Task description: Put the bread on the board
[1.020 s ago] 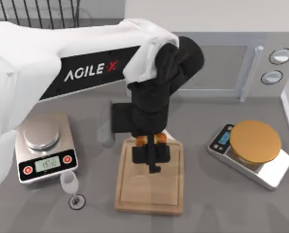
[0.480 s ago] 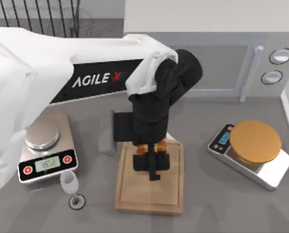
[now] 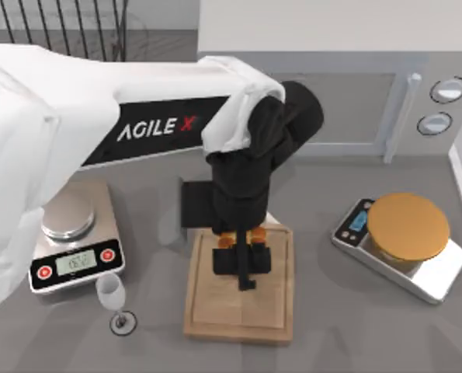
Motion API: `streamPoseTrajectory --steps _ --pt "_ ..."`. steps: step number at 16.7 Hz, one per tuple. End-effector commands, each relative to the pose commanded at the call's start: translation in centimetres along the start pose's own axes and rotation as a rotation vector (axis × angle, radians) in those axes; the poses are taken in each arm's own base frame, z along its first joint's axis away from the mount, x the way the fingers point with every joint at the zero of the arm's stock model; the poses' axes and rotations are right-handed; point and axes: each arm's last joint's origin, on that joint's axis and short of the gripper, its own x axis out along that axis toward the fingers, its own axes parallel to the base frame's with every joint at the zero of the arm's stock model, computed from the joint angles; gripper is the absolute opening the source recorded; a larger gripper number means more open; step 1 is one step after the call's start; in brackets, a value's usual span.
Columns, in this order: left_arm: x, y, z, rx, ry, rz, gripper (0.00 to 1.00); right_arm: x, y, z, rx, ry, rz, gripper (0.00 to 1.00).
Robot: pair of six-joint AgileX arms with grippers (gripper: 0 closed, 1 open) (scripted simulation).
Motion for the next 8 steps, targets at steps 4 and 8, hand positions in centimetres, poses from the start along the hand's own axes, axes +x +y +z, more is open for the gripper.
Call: streamPoseTrajectory --steps 4,8 --pt "0.0 0.0 0.0 0.0 0.0 0.0 0.6 0.0 0.0 0.0 0.0 0.0 0.0 1.0" --pt "0.0 0.0 0.0 0.0 0.0 0.0 0.9 0.0 0.0 0.0 0.0 0.0 0.0 1.0"
